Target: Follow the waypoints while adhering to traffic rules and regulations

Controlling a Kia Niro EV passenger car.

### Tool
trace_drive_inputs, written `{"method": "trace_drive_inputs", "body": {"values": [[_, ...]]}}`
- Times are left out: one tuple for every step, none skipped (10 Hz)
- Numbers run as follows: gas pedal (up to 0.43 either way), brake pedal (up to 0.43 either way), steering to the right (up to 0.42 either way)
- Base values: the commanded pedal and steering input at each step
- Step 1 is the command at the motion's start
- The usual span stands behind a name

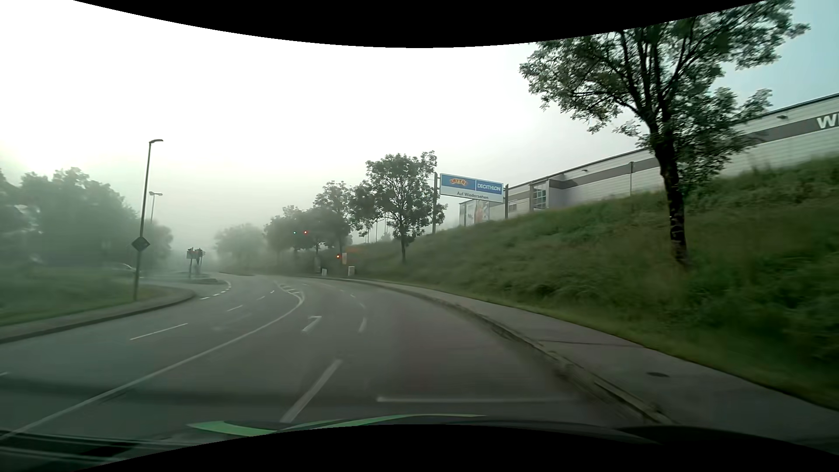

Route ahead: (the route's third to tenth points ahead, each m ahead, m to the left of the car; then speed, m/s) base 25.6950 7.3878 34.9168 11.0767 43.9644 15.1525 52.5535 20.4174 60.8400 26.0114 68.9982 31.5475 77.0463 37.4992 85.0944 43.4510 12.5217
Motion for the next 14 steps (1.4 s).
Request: {"method": "trace_drive_inputs", "body": {"values": [[0.000,0.000,-0.042],[0.000,0.000,-0.047],[0.000,0.000,-0.050],[0.000,0.000,-0.053],[0.000,0.000,-0.054],[0.000,0.018,-0.054],[0.000,0.152,-0.055],[0.000,0.201,-0.055],[0.000,0.232,-0.055],[0.000,0.250,-0.055],[0.000,0.256,-0.055],[0.000,0.256,-0.055],[0.000,0.256,-0.055],[0.000,0.250,-0.056]]}}
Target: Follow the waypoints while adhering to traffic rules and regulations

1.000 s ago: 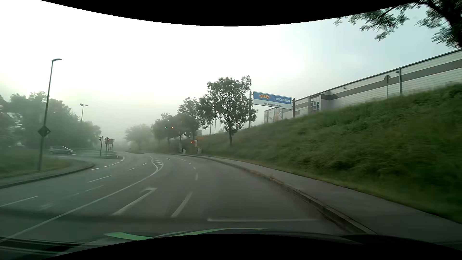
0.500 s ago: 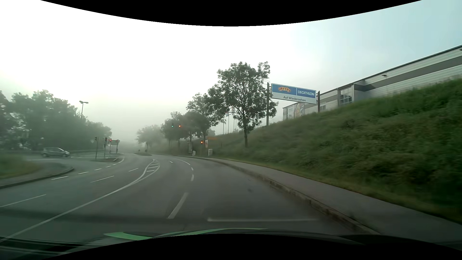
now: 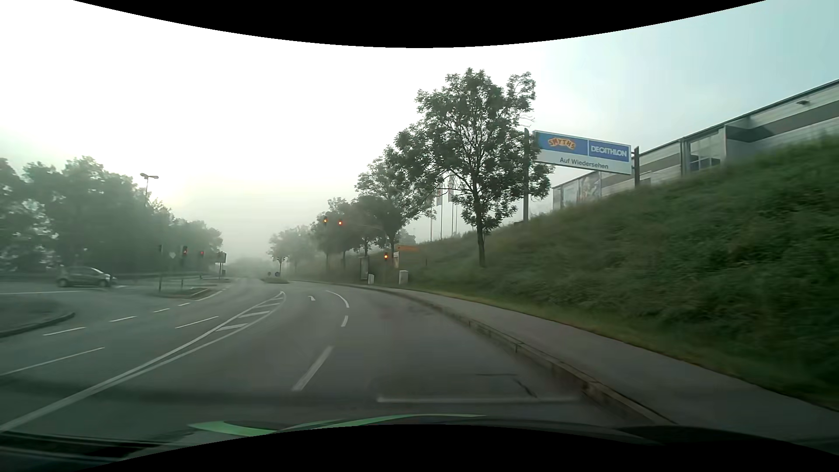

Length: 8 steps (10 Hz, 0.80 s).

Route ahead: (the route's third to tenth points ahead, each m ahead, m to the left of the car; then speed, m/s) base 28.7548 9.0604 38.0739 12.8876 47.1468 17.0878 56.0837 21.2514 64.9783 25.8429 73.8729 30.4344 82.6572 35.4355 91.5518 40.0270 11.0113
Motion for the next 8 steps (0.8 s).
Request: {"method": "trace_drive_inputs", "body": {"values": [[0.000,0.250,-0.056],[0.000,0.244,-0.056],[0.000,0.244,-0.056],[0.000,0.244,-0.056],[0.000,0.244,-0.056],[0.000,0.250,-0.056],[0.000,0.244,-0.056],[0.000,0.250,-0.057]]}}
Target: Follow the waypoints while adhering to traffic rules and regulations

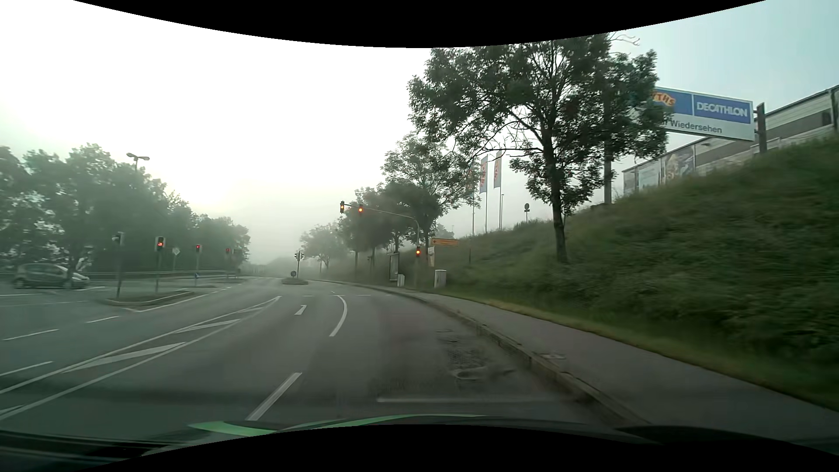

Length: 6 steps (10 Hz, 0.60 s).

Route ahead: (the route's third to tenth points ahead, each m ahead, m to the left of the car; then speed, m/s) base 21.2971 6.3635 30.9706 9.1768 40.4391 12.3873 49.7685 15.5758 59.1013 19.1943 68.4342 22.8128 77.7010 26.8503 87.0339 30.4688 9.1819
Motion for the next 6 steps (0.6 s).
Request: {"method": "trace_drive_inputs", "body": {"values": [[0.000,0.256,-0.058],[0.000,0.250,-0.059],[0.000,0.250,-0.059],[0.000,0.250,-0.059],[0.000,0.244,-0.058],[0.000,0.244,-0.055]]}}
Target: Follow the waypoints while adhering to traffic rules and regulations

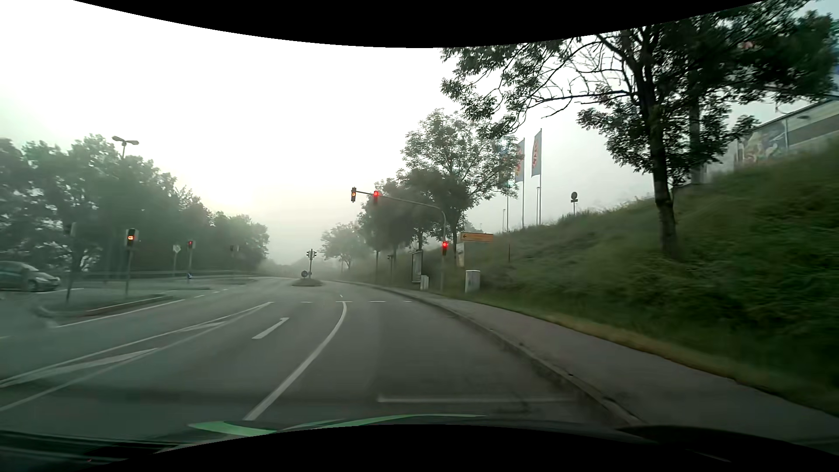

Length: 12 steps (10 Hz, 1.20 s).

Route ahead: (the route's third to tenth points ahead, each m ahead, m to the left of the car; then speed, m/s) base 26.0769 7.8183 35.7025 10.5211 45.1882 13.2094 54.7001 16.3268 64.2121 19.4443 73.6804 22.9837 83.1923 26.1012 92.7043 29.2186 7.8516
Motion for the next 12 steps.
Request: {"method": "trace_drive_inputs", "body": {"values": [[0.000,0.232,-0.054],[0.000,0.226,-0.054],[0.000,0.226,-0.054],[0.000,0.226,-0.055],[0.000,0.226,-0.055],[0.000,0.226,-0.055],[0.000,0.226,-0.055],[0.000,0.226,-0.055],[0.000,0.226,-0.054],[0.000,0.232,-0.053],[0.000,0.226,-0.053],[0.000,0.226,-0.053]]}}
